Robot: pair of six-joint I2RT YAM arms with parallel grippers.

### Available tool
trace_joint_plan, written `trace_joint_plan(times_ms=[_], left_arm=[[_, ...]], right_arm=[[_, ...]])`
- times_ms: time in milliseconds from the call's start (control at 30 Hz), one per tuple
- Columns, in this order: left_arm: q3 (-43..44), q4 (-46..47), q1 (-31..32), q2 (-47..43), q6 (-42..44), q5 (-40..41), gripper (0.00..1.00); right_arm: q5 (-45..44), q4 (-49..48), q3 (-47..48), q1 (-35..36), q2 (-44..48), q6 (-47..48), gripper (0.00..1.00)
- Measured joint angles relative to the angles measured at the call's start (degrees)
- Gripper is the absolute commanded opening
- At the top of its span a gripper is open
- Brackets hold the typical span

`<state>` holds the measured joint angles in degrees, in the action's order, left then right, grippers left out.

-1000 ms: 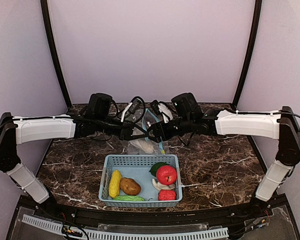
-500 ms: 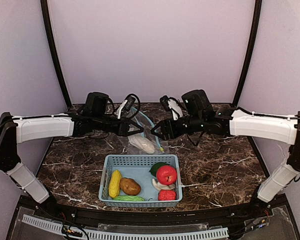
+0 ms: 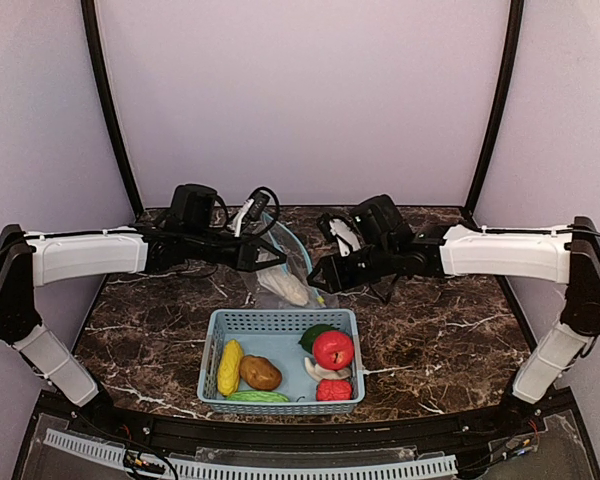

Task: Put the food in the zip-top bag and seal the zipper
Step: Adjust the zipper food storage bag at the center of the board.

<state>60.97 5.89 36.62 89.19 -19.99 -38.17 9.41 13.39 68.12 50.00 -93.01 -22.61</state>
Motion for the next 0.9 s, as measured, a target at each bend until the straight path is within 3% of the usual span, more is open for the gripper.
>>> trace_joint_plan(times_ms=[133, 333, 533, 667, 900], left_arm=[[0.00, 0.00, -0.04, 0.00, -0.15, 0.13, 0.01], [0.00, -1.11, -1.60, -0.37, -0.68, 2.89, 0.01], [-0.02, -1.60, -6.08, -1.99, -2.95, 4.52, 0.01], [-0.26, -1.07, -6.08, -2.01, -4.61, 3.78, 0.01], [-0.59, -0.39, -6.14, -1.99, -6.19, 2.51, 0.01]], right_arm=[[0.92, 0.42, 1.40, 0.11, -2.64, -0.46, 0.00], [1.29, 3.13, 6.73, 0.63, -3.37, 0.11, 0.00], [1.22, 2.82, 9.18, 1.84, 1.64, 1.09, 0.00], [1.18, 4.26, 13.70, 2.10, -1.90, 1.03, 0.00], [-0.70, 7.34, 12.76, 2.38, -4.07, 0.57, 0.00]])
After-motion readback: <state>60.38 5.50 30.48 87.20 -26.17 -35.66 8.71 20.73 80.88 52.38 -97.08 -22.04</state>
